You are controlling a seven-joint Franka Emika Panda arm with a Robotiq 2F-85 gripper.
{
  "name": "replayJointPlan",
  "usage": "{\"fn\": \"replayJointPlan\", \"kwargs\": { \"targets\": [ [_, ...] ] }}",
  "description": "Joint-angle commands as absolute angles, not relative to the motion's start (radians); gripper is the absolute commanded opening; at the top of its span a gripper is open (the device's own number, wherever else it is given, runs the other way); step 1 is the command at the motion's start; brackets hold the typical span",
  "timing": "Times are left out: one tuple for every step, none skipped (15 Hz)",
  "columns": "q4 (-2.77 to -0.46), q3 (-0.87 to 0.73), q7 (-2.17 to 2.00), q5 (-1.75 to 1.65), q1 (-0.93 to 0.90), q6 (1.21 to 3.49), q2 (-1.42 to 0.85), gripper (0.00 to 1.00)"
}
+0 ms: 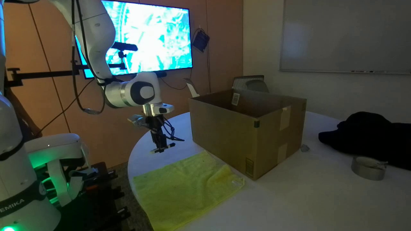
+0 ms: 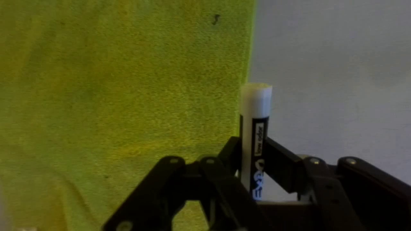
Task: Place the marker on the towel, fold the towel then place the towel in the box
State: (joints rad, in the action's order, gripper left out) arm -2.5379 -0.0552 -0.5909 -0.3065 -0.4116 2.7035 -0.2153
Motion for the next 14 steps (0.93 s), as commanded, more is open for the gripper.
{"fn": "replayJointPlan", "kwargs": {
  "targets": [
    [-2.599,-0.097,-0.773,-0.471,-0.388,2.678,-0.135,0.11],
    [-2.6,-0.101,-0.809,-0.514,-0.371,2.668,-0.132,0.11],
    [-2.601,-0.102,-0.848,-0.56,-0.357,2.662,-0.137,0.11],
    [-2.597,-0.105,-0.888,-0.605,-0.342,2.65,-0.144,0.11],
    [-2.594,-0.107,-0.92,-0.647,-0.327,2.642,-0.153,0.11],
    [-2.589,-0.106,-0.961,-0.694,-0.314,2.627,-0.165,0.11],
    [-2.583,-0.104,-0.986,-0.73,-0.296,2.621,-0.18,0.11],
    [-2.577,-0.1,-1.007,-0.759,-0.28,2.618,-0.196,0.11],
    [-2.57,-0.098,-1.02,-0.783,-0.264,2.62,-0.217,0.11],
    [-2.564,-0.097,-1.034,-0.807,-0.251,2.625,-0.236,0.11],
    [-2.553,-0.1,-1.049,-0.831,-0.242,2.627,-0.261,0.11],
    [-2.539,-0.136,-1.059,-0.847,-0.268,2.637,-0.291,0.11],
    [-2.524,-0.141,-1.076,-0.866,-0.266,2.634,-0.319,0.11],
    [-2.508,-0.147,-1.084,-0.872,-0.265,2.639,-0.349,0.11]
  ]
}}
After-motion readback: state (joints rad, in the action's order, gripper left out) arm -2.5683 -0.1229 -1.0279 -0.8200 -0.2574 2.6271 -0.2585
